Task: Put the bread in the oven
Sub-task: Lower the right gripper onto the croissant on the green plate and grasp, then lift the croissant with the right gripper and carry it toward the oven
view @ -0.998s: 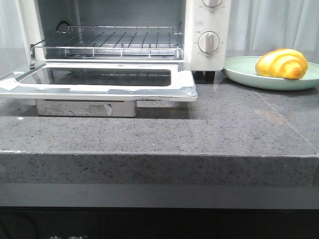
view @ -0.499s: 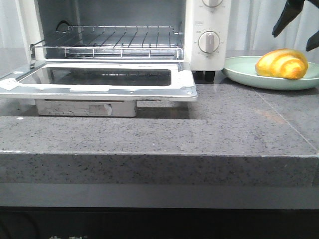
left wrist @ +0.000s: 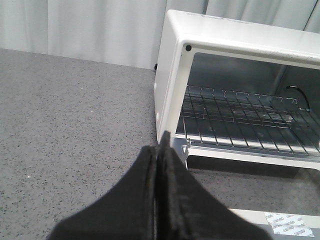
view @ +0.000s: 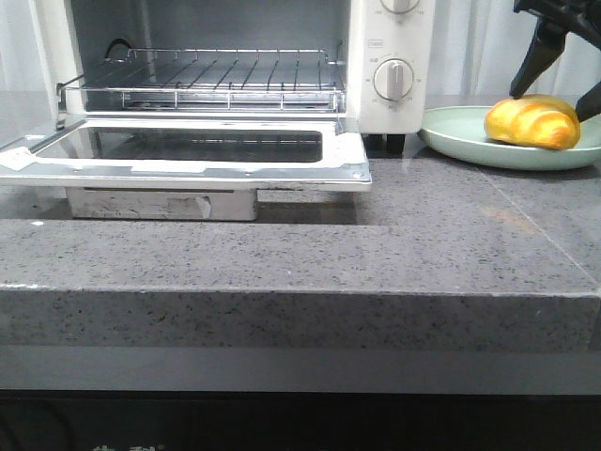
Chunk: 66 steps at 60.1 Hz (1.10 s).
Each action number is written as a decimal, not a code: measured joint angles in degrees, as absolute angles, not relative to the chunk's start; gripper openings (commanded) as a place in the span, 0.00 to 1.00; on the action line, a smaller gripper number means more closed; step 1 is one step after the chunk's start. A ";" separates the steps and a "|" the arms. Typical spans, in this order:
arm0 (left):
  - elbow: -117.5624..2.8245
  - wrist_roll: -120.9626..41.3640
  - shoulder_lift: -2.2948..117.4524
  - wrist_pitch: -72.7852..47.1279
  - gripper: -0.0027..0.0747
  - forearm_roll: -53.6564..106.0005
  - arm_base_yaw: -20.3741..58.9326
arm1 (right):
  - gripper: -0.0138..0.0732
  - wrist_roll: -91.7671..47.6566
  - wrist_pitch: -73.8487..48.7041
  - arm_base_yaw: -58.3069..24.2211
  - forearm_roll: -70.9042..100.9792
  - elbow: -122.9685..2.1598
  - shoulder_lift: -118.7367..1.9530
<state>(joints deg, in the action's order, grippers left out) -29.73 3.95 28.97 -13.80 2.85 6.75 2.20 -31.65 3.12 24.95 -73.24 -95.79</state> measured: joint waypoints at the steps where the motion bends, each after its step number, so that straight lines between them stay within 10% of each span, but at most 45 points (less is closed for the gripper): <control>1: -29.73 3.95 28.97 -13.80 0.01 2.85 6.75 | 0.66 2.20 -31.65 3.12 24.95 -73.24 -95.92; 19: -29.73 3.95 28.97 -13.80 0.01 2.85 6.75 | 0.32 2.24 -31.90 3.12 24.95 -73.50 -96.07; 66: -29.73 3.95 28.97 -13.80 0.01 2.85 6.75 | 0.31 2.24 -38.03 1.52 18.75 -67.42 -71.10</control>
<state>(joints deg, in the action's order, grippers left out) -29.73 3.95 28.97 -13.80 2.85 6.75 2.24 -38.03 1.52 18.75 -67.42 -71.10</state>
